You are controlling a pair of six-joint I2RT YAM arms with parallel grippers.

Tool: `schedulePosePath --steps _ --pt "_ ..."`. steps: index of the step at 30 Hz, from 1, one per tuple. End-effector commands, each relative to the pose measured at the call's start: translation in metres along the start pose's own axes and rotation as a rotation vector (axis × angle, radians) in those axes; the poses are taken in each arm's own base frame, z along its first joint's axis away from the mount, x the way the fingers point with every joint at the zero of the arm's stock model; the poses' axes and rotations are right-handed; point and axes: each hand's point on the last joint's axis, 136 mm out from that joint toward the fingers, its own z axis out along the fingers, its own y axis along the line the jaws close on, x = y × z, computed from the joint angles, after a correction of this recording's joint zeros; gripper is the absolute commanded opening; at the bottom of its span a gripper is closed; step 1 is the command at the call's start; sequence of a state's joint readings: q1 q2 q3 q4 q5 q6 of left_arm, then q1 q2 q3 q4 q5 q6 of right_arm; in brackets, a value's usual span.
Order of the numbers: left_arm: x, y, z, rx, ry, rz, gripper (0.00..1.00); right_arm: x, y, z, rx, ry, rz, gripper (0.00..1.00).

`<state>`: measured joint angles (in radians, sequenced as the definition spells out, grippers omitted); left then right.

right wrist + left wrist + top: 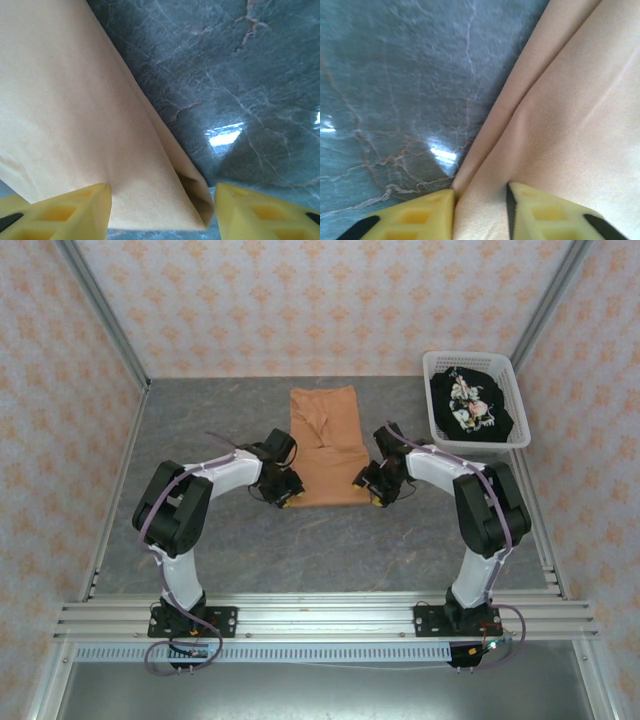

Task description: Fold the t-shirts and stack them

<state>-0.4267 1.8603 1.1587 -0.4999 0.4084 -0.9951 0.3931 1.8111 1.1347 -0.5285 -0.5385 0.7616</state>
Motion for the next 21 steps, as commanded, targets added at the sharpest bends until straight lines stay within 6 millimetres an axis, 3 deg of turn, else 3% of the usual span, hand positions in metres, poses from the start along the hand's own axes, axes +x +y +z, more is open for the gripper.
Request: schedulePosePath --steps 1,3,5,9,11,13,17,21 --pt "0.003 0.001 0.003 -0.005 -0.006 0.01 0.25 0.005 -0.003 0.012 0.003 0.022 0.027 0.53" --pt "0.005 0.002 0.003 -0.001 -0.004 0.008 0.15 0.007 -0.003 0.015 0.008 0.03 0.029 0.51" --pt "0.008 0.003 0.001 -0.002 -0.008 0.011 0.0 0.007 -0.006 0.018 0.019 0.035 0.035 0.48" --pt "0.011 0.013 -0.005 -0.011 -0.027 0.002 0.0 0.004 -0.01 0.021 0.042 0.026 0.03 0.31" --pt "0.014 0.016 -0.008 -0.003 -0.032 -0.002 0.0 0.003 -0.009 0.02 0.042 0.019 0.024 0.16" --pt "0.017 0.018 -0.012 0.007 -0.035 0.0 0.0 0.003 -0.006 0.015 0.04 0.011 0.014 0.06" --pt "0.026 0.021 -0.023 0.024 -0.037 0.01 0.0 0.012 -0.003 0.002 0.045 0.003 -0.021 0.0" --pt "0.043 0.025 -0.034 0.053 -0.018 0.033 0.0 0.04 -0.006 -0.013 0.06 0.049 -0.071 0.0"
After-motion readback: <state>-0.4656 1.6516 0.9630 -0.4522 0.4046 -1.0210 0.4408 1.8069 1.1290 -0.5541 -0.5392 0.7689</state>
